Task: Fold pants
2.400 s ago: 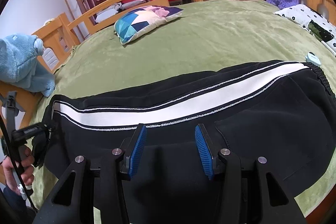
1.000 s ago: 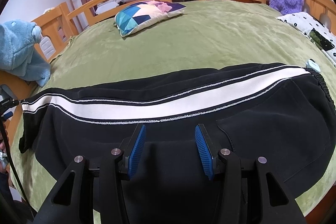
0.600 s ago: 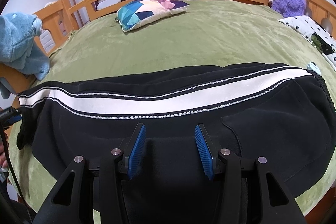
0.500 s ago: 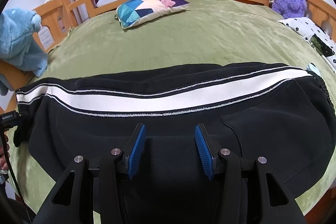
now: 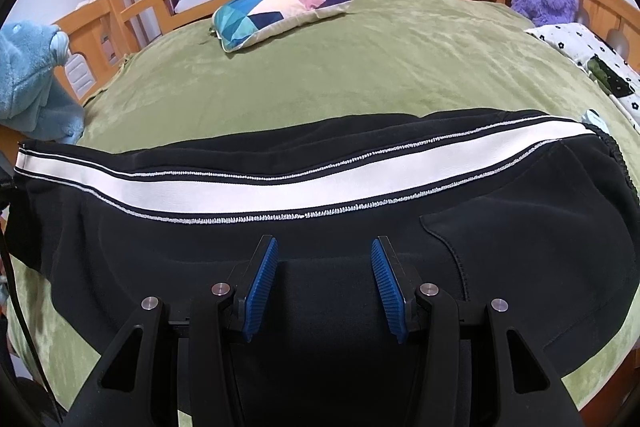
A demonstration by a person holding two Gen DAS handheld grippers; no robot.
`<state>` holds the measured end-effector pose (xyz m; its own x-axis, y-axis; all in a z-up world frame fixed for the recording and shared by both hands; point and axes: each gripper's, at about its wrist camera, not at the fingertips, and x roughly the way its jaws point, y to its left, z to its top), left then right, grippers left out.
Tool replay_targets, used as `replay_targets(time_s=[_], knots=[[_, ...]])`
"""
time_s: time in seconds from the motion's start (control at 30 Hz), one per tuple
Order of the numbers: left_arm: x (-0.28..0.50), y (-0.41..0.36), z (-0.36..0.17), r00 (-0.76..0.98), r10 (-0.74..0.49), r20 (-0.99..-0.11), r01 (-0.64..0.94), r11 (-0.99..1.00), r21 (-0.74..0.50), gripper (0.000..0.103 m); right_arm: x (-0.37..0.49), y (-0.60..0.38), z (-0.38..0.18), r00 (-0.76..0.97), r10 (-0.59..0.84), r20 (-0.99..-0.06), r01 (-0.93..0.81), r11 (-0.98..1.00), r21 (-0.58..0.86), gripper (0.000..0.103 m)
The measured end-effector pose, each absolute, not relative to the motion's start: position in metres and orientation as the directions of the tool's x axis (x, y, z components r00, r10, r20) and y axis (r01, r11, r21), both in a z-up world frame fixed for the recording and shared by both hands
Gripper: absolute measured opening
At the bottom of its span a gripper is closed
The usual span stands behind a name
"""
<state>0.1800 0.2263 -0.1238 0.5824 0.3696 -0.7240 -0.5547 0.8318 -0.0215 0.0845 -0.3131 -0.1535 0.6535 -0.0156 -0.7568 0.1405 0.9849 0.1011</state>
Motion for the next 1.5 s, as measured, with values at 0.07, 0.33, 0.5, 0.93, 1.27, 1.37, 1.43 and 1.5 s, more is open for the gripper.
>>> replay_targets(time_s=[0.07,0.33,0.5,0.93,1.27,1.37,1.43,1.5], knots=[[0.18,0.225,-0.126,0.528,0.422,-0.737,-0.591,0.806,0.038,0.044,0.081,-0.316,-0.15,0.66,-0.021,-0.751,0.138,0.986,0.094,0.049],[0.166,0.197,-0.121,0.575,0.326,-0.751,-0.495,0.869,-0.001,0.062,0.026,-0.379,-0.136,0.706,-0.119,-0.698,0.217,0.975,0.053,0.057],[0.151,0.146,-0.126,0.59,0.176,-0.788,-0.35,0.935,-0.053,0.062,-0.017,-0.466,-0.139,0.695,-0.23,-0.681,0.401,0.91,0.102,0.071],[0.053,0.069,-0.154,0.599,-0.071,-0.798,-0.178,0.959,-0.218,0.063,0.019,-0.625,-0.222,0.759,0.117,-0.641,0.458,0.604,0.652,0.084],[0.027,0.083,-0.142,0.59,-0.024,-0.807,-0.255,0.943,-0.215,0.063,0.045,-0.633,-0.129,0.849,0.099,-0.52,0.283,0.745,0.604,0.013],[0.015,0.091,-0.13,0.624,0.008,-0.781,-0.254,0.948,-0.194,0.063,0.009,-0.648,-0.086,0.907,-0.022,-0.421,0.26,0.815,0.517,0.016],[0.01,0.094,-0.133,0.629,0.005,-0.778,-0.248,0.949,-0.195,0.064,0.013,-0.671,-0.092,0.837,-0.106,-0.536,0.38,0.819,0.431,0.039],[0.012,0.096,-0.142,0.604,-0.019,-0.797,-0.246,0.947,-0.209,0.064,0.028,-0.69,-0.126,0.737,-0.039,-0.675,0.436,0.791,0.429,0.059]])
